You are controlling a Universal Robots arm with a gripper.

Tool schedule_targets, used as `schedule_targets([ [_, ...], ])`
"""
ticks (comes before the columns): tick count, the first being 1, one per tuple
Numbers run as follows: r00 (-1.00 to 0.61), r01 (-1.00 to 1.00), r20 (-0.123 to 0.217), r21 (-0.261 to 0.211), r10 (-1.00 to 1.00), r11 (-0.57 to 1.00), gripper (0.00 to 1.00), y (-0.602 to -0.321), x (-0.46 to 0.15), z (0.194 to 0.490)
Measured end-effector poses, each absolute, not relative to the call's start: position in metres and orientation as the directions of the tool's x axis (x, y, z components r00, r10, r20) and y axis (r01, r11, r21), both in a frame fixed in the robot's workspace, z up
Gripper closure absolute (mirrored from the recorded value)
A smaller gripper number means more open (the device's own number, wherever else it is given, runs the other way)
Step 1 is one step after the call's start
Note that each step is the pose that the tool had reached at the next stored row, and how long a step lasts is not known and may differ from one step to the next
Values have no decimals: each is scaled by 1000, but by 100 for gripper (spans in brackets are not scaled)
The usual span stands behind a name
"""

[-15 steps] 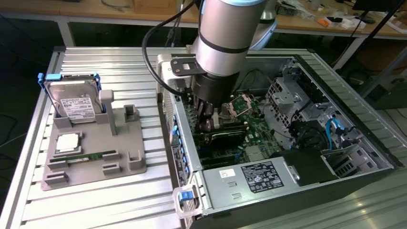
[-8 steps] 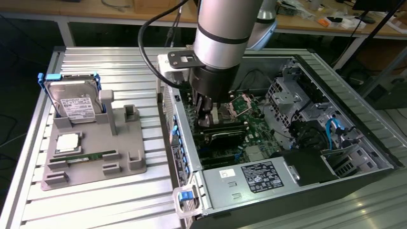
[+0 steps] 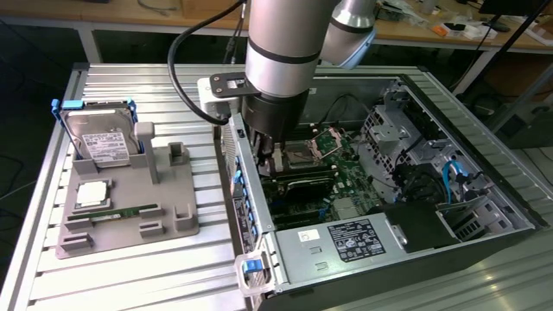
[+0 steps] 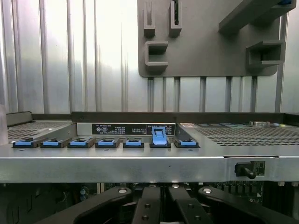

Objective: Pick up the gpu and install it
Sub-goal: 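Press down on the gpu until it lock into place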

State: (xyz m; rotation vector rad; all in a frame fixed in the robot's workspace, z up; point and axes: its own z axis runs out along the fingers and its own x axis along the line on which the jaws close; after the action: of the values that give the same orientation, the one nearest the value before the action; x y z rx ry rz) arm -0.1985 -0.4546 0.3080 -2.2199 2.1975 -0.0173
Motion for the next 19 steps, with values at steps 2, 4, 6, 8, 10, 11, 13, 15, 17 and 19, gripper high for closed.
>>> schedule_targets([
  [2, 10, -1000, -2, -21, -1000, -10, 89, -455, -198, 313],
  [4, 10, -1000, -1, -21, -1000, -10, 89, -455, -199, 315],
  [6, 10, -1000, -2, -21, -1000, -10, 89, -455, -200, 315],
  [8, 10, -1000, -2, -21, -1000, -10, 89, -455, -200, 315],
  [10, 10, -1000, -2, -21, -1000, -10, 89, -454, -200, 314],
  [11, 10, -1000, -2, -21, -1000, -10, 89, -455, -200, 313],
  [13, 10, -1000, -2, -21, -1000, -10, 89, -455, -200, 312],
  [15, 10, -1000, -2, -21, -1000, -10, 89, -455, -200, 312],
  [17, 10, -1000, -2, -21, -1000, -10, 89, -455, -200, 312],
  [19, 10, -1000, -3, -21, -1000, -10, 89, -454, -200, 310],
])
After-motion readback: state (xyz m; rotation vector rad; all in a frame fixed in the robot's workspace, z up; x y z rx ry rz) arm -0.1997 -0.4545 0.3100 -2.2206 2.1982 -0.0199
